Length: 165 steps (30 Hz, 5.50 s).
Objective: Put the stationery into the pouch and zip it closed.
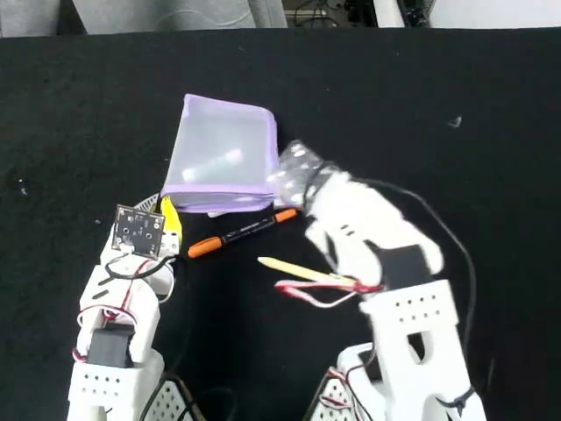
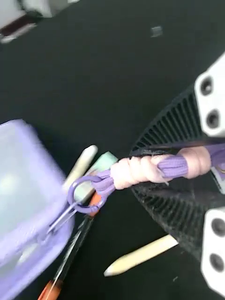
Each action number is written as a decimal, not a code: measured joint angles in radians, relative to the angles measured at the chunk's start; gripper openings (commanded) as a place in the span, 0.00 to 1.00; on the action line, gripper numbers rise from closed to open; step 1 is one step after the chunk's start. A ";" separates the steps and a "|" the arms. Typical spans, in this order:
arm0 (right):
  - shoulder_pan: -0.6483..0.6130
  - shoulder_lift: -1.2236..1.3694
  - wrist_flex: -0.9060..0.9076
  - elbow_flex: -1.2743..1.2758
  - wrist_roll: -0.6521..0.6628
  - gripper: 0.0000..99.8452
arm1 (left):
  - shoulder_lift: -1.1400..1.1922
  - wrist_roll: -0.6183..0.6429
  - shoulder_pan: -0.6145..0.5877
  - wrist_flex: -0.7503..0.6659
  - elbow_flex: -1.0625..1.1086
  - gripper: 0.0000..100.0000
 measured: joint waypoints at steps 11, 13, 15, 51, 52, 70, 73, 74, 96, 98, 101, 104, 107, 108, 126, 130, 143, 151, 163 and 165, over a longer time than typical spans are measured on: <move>0.106 0.000 0.025 -0.002 0.035 0.01 | 0.000 0.000 0.002 -0.003 0.006 0.03; 0.095 0.000 0.025 -0.002 0.037 0.01 | 0.000 0.000 0.009 -0.021 0.008 0.03; 0.094 0.000 0.025 -0.002 0.037 0.01 | 0.000 0.000 0.031 -0.023 0.009 0.06; 0.098 0.000 0.025 -0.002 0.037 0.01 | 0.296 -0.002 0.106 -0.258 0.009 0.20; 0.098 0.000 0.025 -0.002 0.037 0.01 | 0.358 -0.002 0.107 -0.278 -0.008 0.20; 0.098 0.000 0.025 -0.002 0.037 0.01 | 0.970 0.052 0.138 -0.760 -0.172 0.20; 0.098 0.000 0.025 -0.002 0.037 0.01 | 1.031 0.058 0.138 -0.825 -0.201 0.20; 0.098 0.000 0.025 -0.002 0.037 0.01 | 1.060 0.061 0.140 -0.838 -0.224 0.19; 0.095 -0.009 0.025 -0.002 0.037 0.04 | 1.521 0.061 0.207 -0.850 -0.574 0.03; 0.095 -0.009 0.025 -0.002 0.037 0.10 | 1.504 0.061 0.207 -0.850 -0.572 0.03; 0.095 -0.009 0.025 -0.002 0.000 0.19 | 1.442 0.061 0.207 -0.850 -0.572 0.03; 0.095 -0.009 0.025 -0.002 -0.020 0.26 | 1.359 0.061 0.204 -0.807 -0.572 0.03; 0.095 -0.009 0.025 -0.002 -0.021 0.31 | 1.306 0.104 0.172 -0.674 -0.609 0.03; 0.095 -0.009 0.025 -0.002 -0.021 0.32 | 1.297 0.130 0.155 -0.617 -0.640 0.03; 0.095 -0.379 0.106 -0.020 -0.080 0.33 | 1.287 0.209 -0.014 0.163 -1.413 0.03; 0.095 -0.384 0.140 -0.023 -0.080 0.33 | 1.287 0.212 -0.069 0.279 -1.539 0.03; -0.052 -0.107 0.365 -0.006 0.152 0.33 | 1.275 0.215 -0.305 0.473 -1.619 0.03; -0.061 0.117 0.215 0.192 0.276 0.33 | 1.244 0.213 -0.362 0.468 -1.536 0.03; -0.232 0.400 -0.092 0.247 0.227 0.33 | 1.232 0.163 -0.497 0.463 -1.450 0.03; -0.249 0.428 -0.123 0.247 0.222 0.33 | 1.227 0.129 -0.500 0.462 -1.430 0.03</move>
